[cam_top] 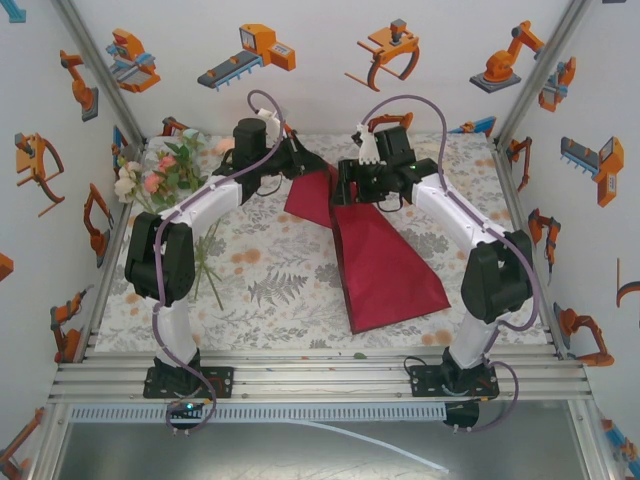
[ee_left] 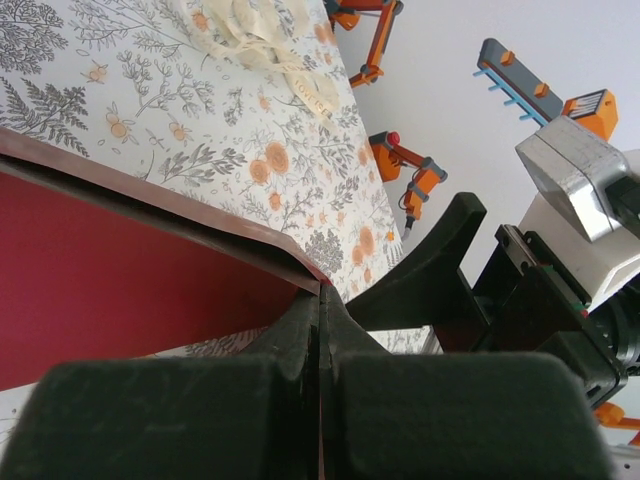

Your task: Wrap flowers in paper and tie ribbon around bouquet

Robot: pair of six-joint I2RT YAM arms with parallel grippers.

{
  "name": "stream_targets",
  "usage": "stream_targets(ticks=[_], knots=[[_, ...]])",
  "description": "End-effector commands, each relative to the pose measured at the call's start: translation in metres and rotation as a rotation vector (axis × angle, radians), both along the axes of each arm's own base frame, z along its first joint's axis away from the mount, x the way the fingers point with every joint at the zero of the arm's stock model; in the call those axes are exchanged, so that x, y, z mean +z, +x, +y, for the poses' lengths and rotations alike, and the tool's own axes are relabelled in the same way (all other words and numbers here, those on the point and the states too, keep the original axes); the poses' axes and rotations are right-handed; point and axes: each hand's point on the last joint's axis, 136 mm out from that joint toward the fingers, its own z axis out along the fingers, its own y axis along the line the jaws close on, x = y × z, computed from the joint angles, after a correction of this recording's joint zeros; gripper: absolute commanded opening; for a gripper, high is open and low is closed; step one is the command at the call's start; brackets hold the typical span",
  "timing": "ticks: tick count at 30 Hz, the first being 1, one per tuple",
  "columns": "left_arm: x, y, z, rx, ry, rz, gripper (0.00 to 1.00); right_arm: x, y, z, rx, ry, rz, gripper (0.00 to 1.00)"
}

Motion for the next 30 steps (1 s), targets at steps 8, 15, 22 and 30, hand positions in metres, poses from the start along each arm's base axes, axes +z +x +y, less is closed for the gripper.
stream_targets(ticks=[8,15,22,30], knots=[[0.01,0.003,-0.009,0.007,-0.023,-0.011,0.0,-0.017,-0.006,-0.002,0.055,-0.135,-0.025,0.92],[-0.002,0.005,-0.005,0.033,-0.001,0.031,0.0,-0.035,-0.01,-0.012,0.025,-0.393,-0.079,0.95],[-0.007,0.005,-0.004,0.042,0.002,0.048,0.0,-0.035,0.002,-0.031,-0.107,-0.504,-0.115,0.83],[-0.011,0.004,-0.001,0.044,0.005,0.061,0.0,-0.03,0.0,-0.033,-0.116,-0.485,-0.135,0.34]])
